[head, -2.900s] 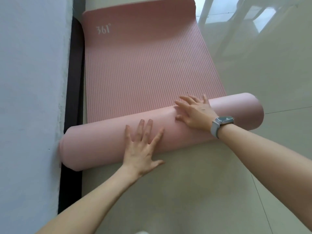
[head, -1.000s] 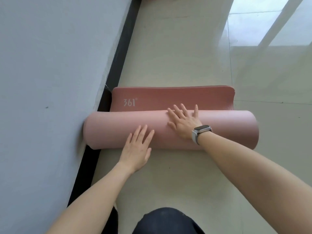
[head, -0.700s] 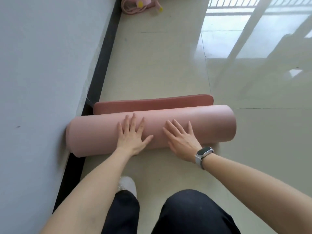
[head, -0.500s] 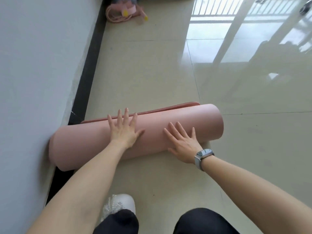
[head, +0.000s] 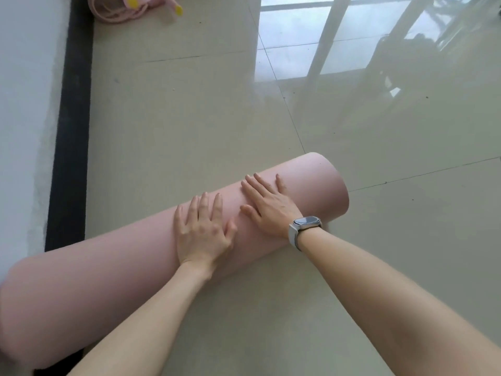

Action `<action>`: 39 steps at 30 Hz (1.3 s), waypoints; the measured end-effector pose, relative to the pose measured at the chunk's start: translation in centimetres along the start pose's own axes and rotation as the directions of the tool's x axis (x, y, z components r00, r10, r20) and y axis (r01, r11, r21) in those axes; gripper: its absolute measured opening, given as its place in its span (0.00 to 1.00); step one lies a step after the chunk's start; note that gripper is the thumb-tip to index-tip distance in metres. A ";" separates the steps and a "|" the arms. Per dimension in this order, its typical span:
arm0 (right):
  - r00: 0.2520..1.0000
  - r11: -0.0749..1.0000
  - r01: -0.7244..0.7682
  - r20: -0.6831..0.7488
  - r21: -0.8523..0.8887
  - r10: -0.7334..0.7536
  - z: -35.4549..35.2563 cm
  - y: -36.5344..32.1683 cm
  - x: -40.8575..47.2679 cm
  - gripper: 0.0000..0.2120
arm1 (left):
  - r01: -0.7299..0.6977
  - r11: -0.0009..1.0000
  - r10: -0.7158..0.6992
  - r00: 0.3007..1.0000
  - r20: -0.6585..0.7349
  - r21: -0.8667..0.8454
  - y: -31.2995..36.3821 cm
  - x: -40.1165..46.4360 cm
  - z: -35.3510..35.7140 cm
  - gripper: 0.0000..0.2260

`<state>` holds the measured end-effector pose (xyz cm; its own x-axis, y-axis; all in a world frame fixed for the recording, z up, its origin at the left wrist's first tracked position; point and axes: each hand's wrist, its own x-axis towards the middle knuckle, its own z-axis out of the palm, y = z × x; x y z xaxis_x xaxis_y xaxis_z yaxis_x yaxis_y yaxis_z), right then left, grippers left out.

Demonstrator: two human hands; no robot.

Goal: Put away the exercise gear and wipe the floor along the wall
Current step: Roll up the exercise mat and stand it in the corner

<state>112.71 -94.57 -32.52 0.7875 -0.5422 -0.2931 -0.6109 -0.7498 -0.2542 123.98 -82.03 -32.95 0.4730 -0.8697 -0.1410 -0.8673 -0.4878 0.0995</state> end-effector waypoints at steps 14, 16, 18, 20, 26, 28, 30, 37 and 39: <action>0.899 0.887 -0.429 -0.012 0.171 0.437 -4.2 8.3 -4.3 0.32 | 0.015 1.000 -0.017 0.958 0.288 0.012 2.8 3.3 -3.4 0.27; 0.897 0.868 -0.429 0.005 0.250 0.442 -3.8 10.2 -3.9 0.43 | 0.016 1.000 -0.019 0.970 0.244 0.016 2.8 3.3 -2.6 0.27; 0.877 0.773 -0.462 0.093 0.435 0.472 -3.5 12.0 -3.3 0.53 | 0.018 1.000 -0.016 0.983 0.183 -0.012 2.8 3.1 -1.8 0.27; 0.872 0.573 -0.462 0.229 0.676 0.433 -3.4 13.8 -2.7 0.57 | 0.019 1.000 -0.016 0.989 0.145 -0.021 2.7 2.9 -1.4 0.26; 0.833 0.220 -0.535 0.465 0.816 0.299 -4.8 15.5 -2.1 0.12 | 0.047 0.999 -0.049 0.977 0.207 0.014 3.2 2.7 -1.6 0.25; 0.833 0.206 -0.525 0.449 0.826 0.322 -5.7 15.0 -2.7 0.12 | 0.042 0.999 -0.047 0.969 0.242 0.029 3.3 2.5 -2.2 0.26; 0.844 0.226 -0.489 0.393 0.842 0.364 -7.1 13.9 -3.9 0.14 | 0.050 0.998 -0.058 0.965 0.255 0.039 3.8 1.9 -3.5 0.27; 0.888 0.519 -0.342 0.089 0.783 0.452 -17.5 8.2 -10.7 0.21 | 0.261 0.879 -0.180 0.957 0.227 -0.400 11.6 -0.4 -17.2 0.26; 0.921 0.676 -0.233 -0.065 0.699 0.384 -21.6 6.2 -12.3 0.24 | 0.290 0.751 -0.208 0.957 0.204 -0.593 13.6 -0.5 -22.2 0.26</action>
<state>101.04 -100.75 -10.62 0.4958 -0.8120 -0.3081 -0.6540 -0.1157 -0.7476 115.40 -89.88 -9.67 0.6010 -0.7152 -0.3568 -0.4224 -0.6632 0.6178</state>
